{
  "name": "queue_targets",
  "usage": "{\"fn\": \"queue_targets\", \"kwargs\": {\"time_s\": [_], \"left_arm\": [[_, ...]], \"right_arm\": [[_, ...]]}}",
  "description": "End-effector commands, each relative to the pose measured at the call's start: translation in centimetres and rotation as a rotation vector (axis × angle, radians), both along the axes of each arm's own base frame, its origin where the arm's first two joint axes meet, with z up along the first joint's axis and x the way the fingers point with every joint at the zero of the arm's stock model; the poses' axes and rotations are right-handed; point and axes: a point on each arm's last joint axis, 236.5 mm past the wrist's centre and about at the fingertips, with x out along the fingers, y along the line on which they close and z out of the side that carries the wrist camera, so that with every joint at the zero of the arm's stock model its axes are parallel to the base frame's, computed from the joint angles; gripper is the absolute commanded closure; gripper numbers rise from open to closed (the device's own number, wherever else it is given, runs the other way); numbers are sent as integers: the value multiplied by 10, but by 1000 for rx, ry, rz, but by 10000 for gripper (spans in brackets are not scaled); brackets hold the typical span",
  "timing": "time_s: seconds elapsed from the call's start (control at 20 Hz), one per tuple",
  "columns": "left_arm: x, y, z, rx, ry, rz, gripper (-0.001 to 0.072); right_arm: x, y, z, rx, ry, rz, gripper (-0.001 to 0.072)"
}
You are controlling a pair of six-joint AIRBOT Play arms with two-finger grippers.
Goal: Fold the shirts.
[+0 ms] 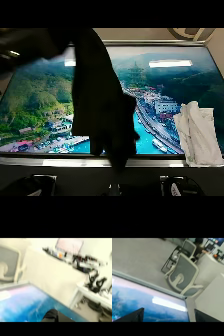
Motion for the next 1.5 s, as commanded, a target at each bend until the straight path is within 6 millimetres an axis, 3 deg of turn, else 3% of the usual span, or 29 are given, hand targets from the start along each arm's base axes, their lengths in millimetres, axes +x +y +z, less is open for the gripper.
{"fn": "queue_targets", "kwargs": {"time_s": [0.0,0.1,0.15,0.25,0.3,0.35,0.4,0.45,0.55,0.65,0.75,0.8,0.9,1.0,1.1,1.2,1.4,1.45], "left_arm": [[3,-69,-131,183,223,-124,688],[-7,-109,-233,306,391,-200,687],[-21,-127,-284,368,479,-239,687],[-55,-156,-362,451,663,-295,686],[-74,-166,-385,471,763,-326,628],[-90,-170,-397,479,863,-363,290],[-97,-167,-398,499,908,-401,125],[-92,-157,-391,521,911,-419,126],[-51,-113,-367,557,870,-364,126],[4,-45,-339,579,840,-190,111],[43,32,-324,607,842,-6,20],[54,66,-324,626,860,68,14],[55,105,-341,639,943,127,14],[42,115,-377,641,1058,154,16],[25,102,-420,635,1151,156,16],[18,88,-449,610,1187,165,18],[11,83,-473,638,1230,153,26],[11,82,-473,642,1220,143,77]], "right_arm": [[-13,-1,-87,21,386,-2,47],[-10,-2,-126,38,573,3,64],[-5,-2,-140,45,642,5,106],[10,-4,-161,48,738,11,103],[19,-5,-169,52,767,12,102],[29,-7,-177,54,798,14,101],[38,-8,-186,55,830,17,100],[47,-8,-197,56,866,23,99],[66,-8,-216,67,924,36,99],[85,-3,-236,90,980,66,100],[99,15,-260,146,1042,145,99],[103,26,-273,178,1074,195,98],[106,48,-306,250,1144,271,78],[103,60,-345,281,1200,301,77],[93,71,-385,304,1270,321,52],[83,74,-418,332,1319,317,36],[55,77,-459,357,1416,321,38],[51,77,-466,359,1430,321,39]]}}
